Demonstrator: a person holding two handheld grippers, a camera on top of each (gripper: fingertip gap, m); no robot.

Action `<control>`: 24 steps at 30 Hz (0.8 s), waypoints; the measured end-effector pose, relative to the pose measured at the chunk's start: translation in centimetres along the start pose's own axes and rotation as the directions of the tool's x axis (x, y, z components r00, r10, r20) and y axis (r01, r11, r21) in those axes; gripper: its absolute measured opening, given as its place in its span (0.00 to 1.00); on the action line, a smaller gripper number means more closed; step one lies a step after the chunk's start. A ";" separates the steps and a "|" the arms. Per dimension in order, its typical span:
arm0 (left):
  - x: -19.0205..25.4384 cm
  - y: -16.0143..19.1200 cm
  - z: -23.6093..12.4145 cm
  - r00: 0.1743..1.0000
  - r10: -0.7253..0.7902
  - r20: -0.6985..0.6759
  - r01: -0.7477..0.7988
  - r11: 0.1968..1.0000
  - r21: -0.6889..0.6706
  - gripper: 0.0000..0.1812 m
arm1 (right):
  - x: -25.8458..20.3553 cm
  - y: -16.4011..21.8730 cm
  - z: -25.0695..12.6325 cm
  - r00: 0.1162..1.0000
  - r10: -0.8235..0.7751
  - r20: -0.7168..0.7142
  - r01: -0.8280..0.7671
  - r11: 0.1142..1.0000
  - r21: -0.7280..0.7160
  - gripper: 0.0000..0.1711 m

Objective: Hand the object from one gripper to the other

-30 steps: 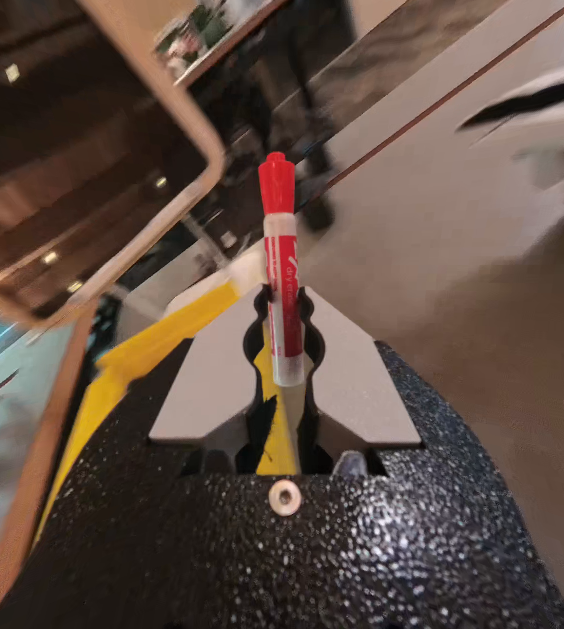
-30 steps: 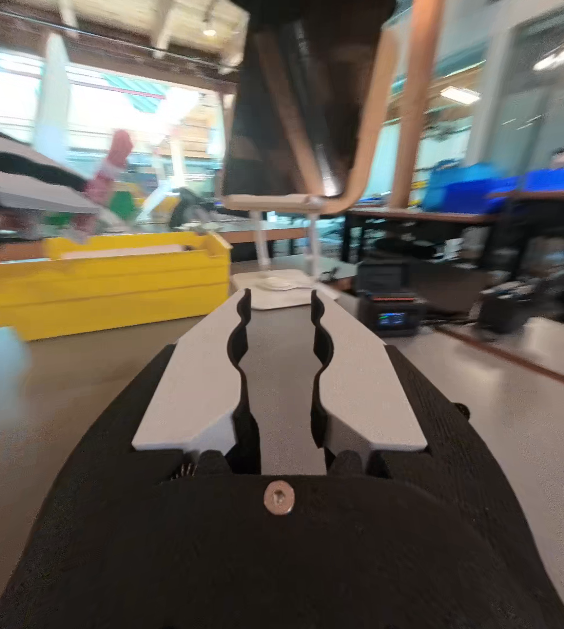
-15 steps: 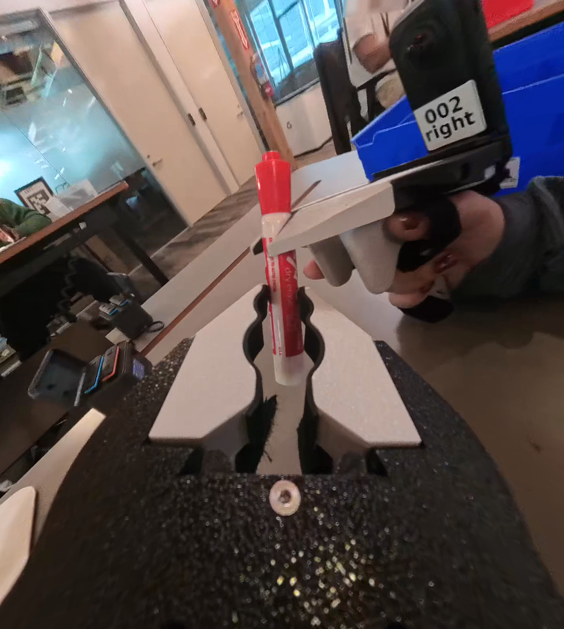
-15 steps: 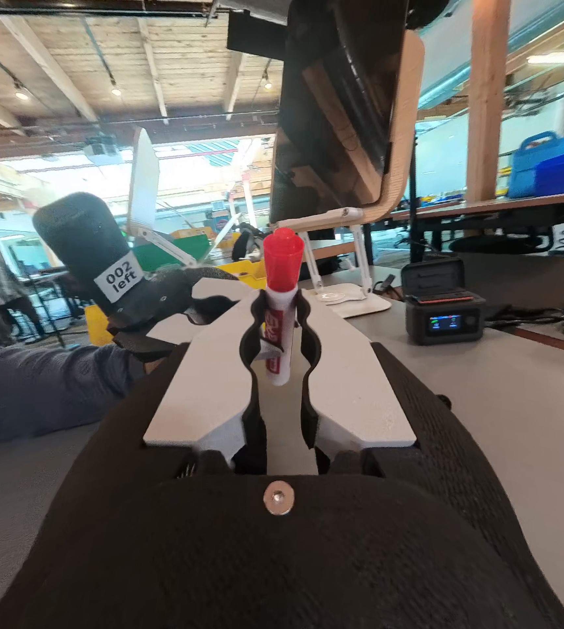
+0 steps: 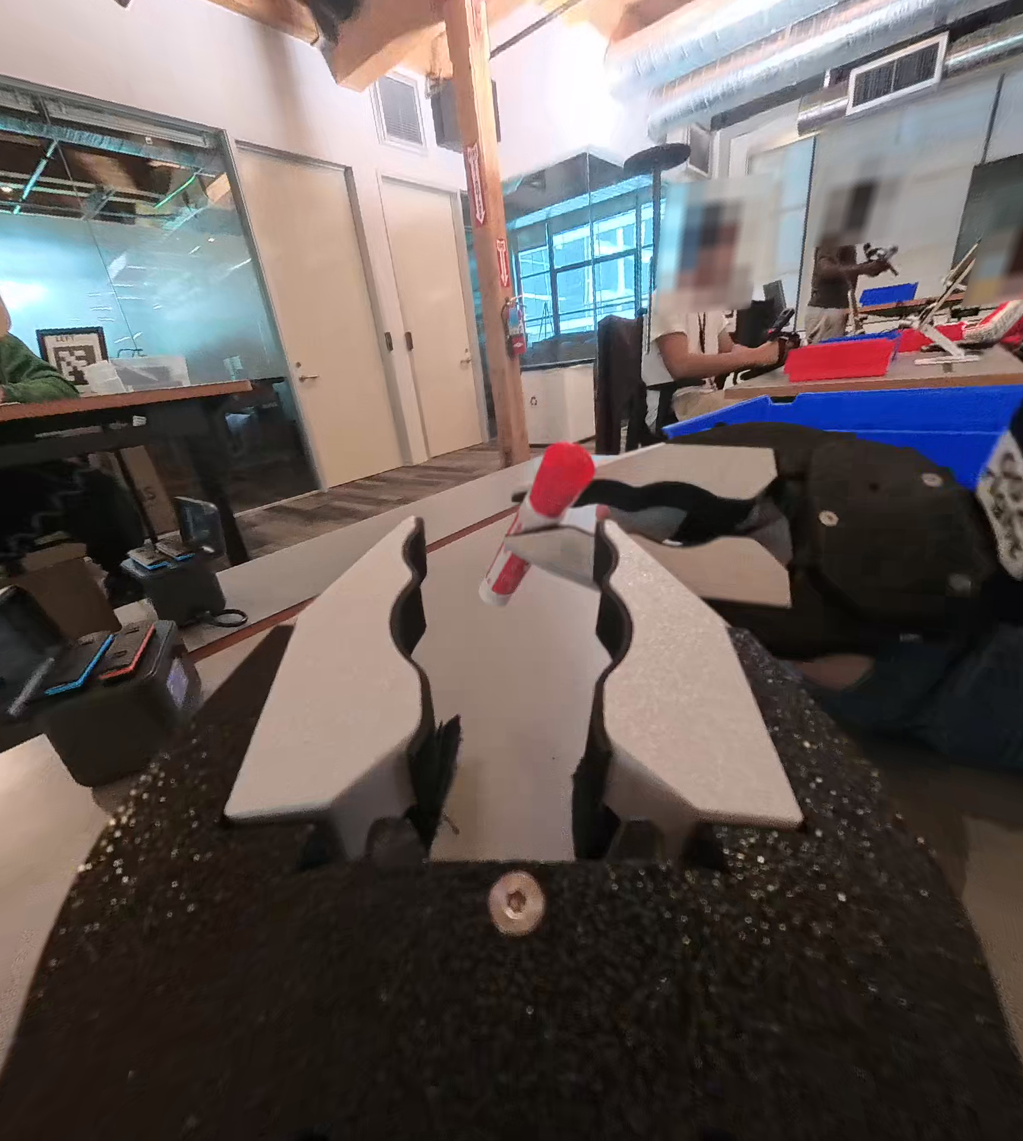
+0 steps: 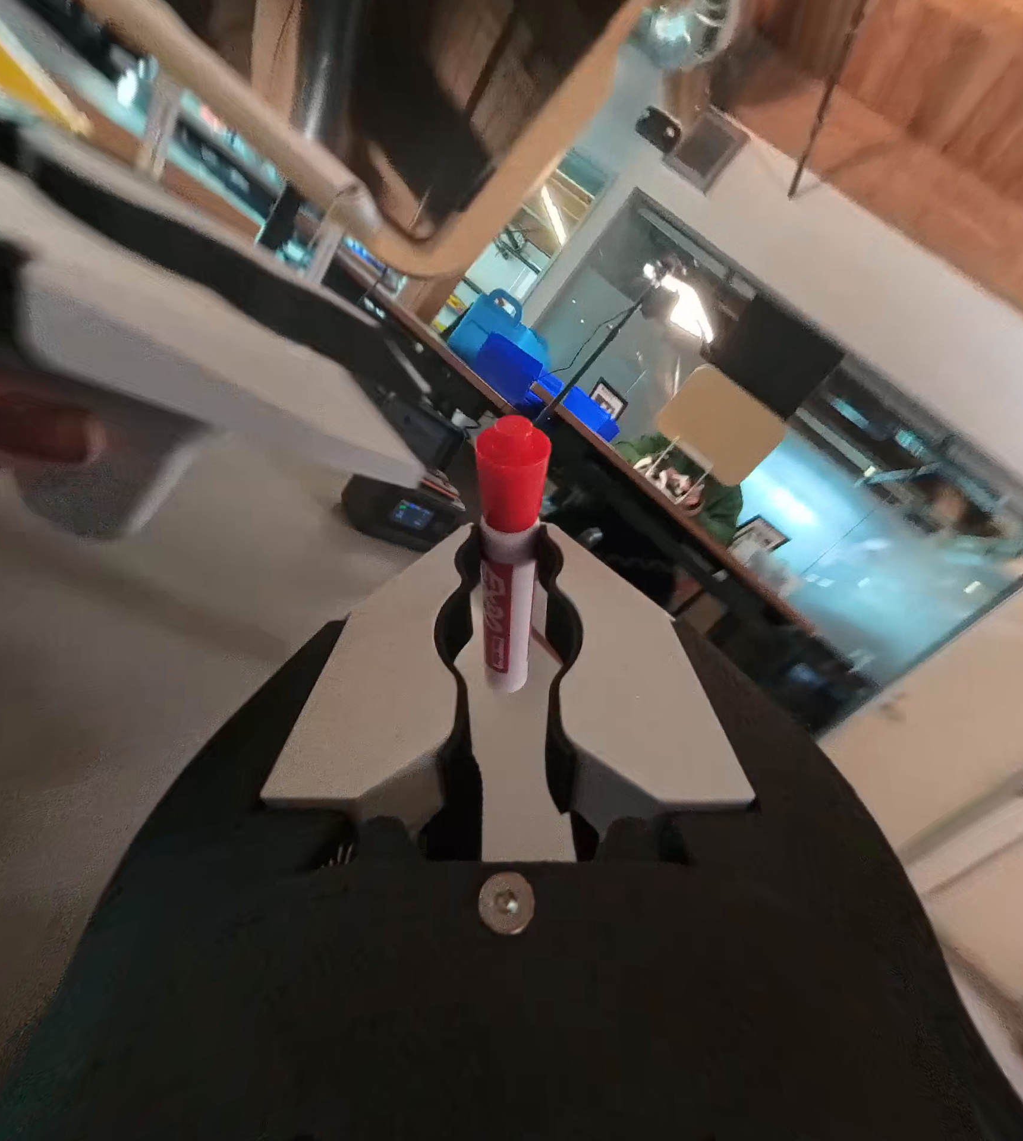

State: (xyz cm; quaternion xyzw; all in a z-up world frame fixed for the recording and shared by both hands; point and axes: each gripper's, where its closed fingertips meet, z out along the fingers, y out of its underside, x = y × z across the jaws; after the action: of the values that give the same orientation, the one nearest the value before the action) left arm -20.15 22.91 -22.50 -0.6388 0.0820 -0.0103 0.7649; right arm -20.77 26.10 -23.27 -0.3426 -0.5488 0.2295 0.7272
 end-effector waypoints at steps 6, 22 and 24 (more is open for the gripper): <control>0.5 0.3 0.1 1.000 0.020 -0.021 -0.021 1.000 -0.019 0.19 | -2.0 -0.6 0.3 0.971 -0.239 0.025 0.239 0.971 -0.008 0.09; -3.1 -3.4 -2.9 0.918 -0.368 -0.149 0.396 0.873 0.284 0.09 | -0.4 -0.6 0.5 0.994 0.109 0.028 -0.110 0.994 0.013 0.30; -3.8 -3.8 -3.4 0.875 -0.440 -0.201 0.483 0.813 0.325 0.09 | 0.3 -0.8 0.5 0.943 0.329 0.061 -0.331 0.943 0.036 0.30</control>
State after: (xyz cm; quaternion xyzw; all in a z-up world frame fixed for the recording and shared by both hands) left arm -24.07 19.36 -18.92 -0.4843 -0.0346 -0.2479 0.8384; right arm -21.18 25.90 -22.43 -0.4065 -0.4978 0.3697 0.6710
